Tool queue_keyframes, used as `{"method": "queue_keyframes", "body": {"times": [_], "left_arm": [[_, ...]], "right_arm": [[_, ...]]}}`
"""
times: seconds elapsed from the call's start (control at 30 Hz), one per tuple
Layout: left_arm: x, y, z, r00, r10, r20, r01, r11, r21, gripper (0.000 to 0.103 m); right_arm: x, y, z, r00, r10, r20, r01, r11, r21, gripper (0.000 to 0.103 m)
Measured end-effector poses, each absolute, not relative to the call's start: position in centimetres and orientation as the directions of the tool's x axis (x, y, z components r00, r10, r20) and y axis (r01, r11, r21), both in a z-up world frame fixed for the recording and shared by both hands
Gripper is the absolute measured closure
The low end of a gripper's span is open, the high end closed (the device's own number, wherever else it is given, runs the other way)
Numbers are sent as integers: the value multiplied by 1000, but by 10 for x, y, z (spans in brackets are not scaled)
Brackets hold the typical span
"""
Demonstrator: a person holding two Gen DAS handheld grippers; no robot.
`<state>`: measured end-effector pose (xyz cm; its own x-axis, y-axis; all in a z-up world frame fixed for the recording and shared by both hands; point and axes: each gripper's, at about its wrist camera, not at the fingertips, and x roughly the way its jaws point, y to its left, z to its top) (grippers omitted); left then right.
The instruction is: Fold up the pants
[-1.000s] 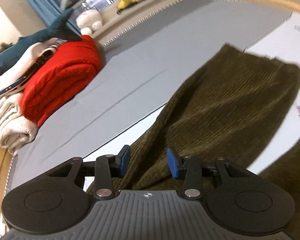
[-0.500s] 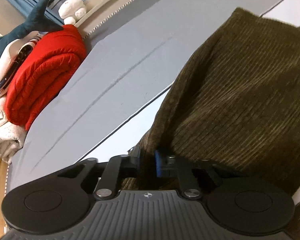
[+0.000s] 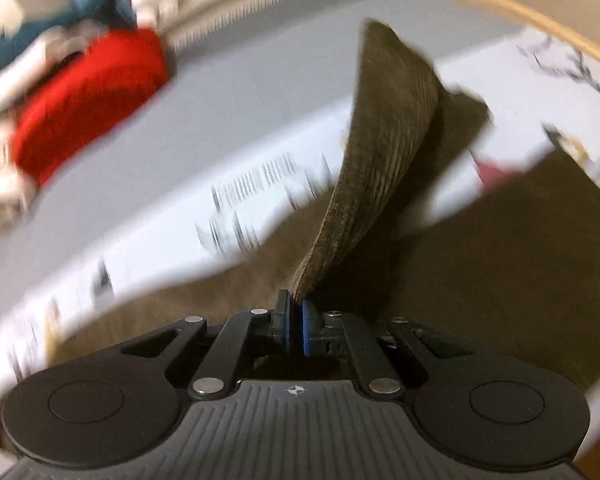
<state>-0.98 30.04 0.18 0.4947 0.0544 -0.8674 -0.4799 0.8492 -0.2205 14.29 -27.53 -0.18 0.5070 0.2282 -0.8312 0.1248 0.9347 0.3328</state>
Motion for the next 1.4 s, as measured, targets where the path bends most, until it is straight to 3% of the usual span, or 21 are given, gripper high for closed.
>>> {"method": "queue_keyframes", "body": {"times": [0.07,0.1,0.13,0.2,0.23,0.33,0.43,0.53,0.67,0.83,0.9,0.97,1.23,1.4], "left_arm": [[-15,305,-5,464,32,-885,-483,847,-222,77],[-16,307,-7,448,28,-893,-490,844,-220,71],[-16,307,-8,437,44,-898,-497,845,-200,69],[-15,307,-2,438,120,-891,-525,839,-144,51],[-15,305,3,450,164,-878,-540,833,-121,47],[-9,295,18,518,238,-822,-527,845,-87,47],[2,278,24,580,207,-788,-463,880,-110,48],[14,264,20,595,166,-786,-406,907,-116,49],[29,255,16,595,134,-793,-370,921,-122,49],[40,261,15,595,137,-792,-396,907,-140,49],[42,262,13,586,128,-800,-404,902,-151,49],[45,259,12,578,132,-806,-401,906,-139,49],[43,241,15,588,97,-803,-365,918,-156,49],[45,230,12,575,91,-813,-308,945,-113,49]], "right_arm": [[126,-274,-24,388,251,-887,56,954,295,98],[121,-277,-30,359,245,-901,49,959,281,98],[119,-283,-31,364,232,-902,45,963,266,97],[119,-301,-22,435,202,-877,65,965,254,96],[121,-315,-16,477,196,-857,98,957,273,94],[135,-350,-2,579,185,-794,199,912,358,82],[157,-360,1,629,167,-759,208,905,371,77],[185,-351,-5,616,169,-769,189,916,353,58],[211,-332,-15,624,112,-773,167,948,272,53],[241,-314,-37,551,65,-832,138,976,168,54],[243,-313,-40,544,46,-838,134,981,141,59],[239,-317,-40,538,30,-842,150,980,130,95],[165,-393,-2,650,97,-754,207,932,299,97],[112,-434,-24,513,161,-843,179,940,289,96]]}}
